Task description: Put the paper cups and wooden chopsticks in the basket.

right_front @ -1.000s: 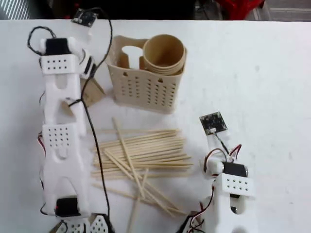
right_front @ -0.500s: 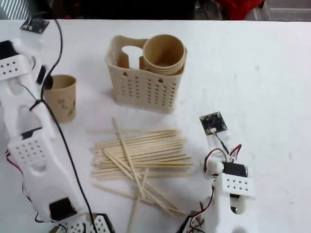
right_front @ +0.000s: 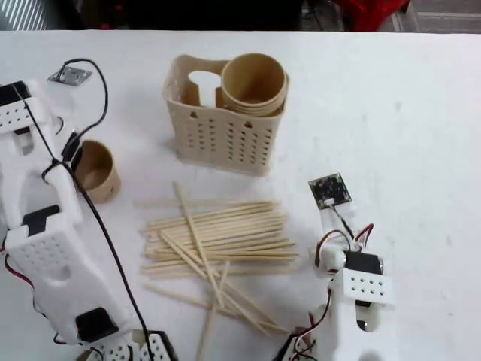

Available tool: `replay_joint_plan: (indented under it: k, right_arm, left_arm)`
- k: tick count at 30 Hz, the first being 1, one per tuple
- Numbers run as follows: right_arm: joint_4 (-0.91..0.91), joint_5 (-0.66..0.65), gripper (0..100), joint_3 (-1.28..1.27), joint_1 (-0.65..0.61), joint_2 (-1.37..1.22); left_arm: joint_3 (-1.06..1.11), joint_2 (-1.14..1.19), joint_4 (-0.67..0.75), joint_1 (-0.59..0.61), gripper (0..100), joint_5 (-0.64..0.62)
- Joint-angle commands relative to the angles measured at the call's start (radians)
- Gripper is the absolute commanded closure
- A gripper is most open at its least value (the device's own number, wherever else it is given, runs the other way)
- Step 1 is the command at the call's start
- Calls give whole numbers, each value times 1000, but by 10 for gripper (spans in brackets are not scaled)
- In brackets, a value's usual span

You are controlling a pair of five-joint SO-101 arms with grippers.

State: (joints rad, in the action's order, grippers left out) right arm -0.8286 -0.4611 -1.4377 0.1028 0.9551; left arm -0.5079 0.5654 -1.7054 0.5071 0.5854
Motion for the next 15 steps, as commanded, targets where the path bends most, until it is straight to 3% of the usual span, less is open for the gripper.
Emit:
replay_joint_plan:
  k: [1, 4, 8, 15]
  right_arm:
    - [15, 0, 981, 5, -7, -4]
    - [15, 0, 981, 5, -7, -4]
    - [15, 0, 981, 5, -7, -4]
    - [15, 0, 981, 5, -7, -4]
  left_arm:
    - [-61, -76, -6, -18, 978, 9]
    - [-245, -76, -86, -18, 978, 5]
    - [-470, -140, -86, -12, 979, -21]
    - [-506, -496, -84, -113, 979, -233]
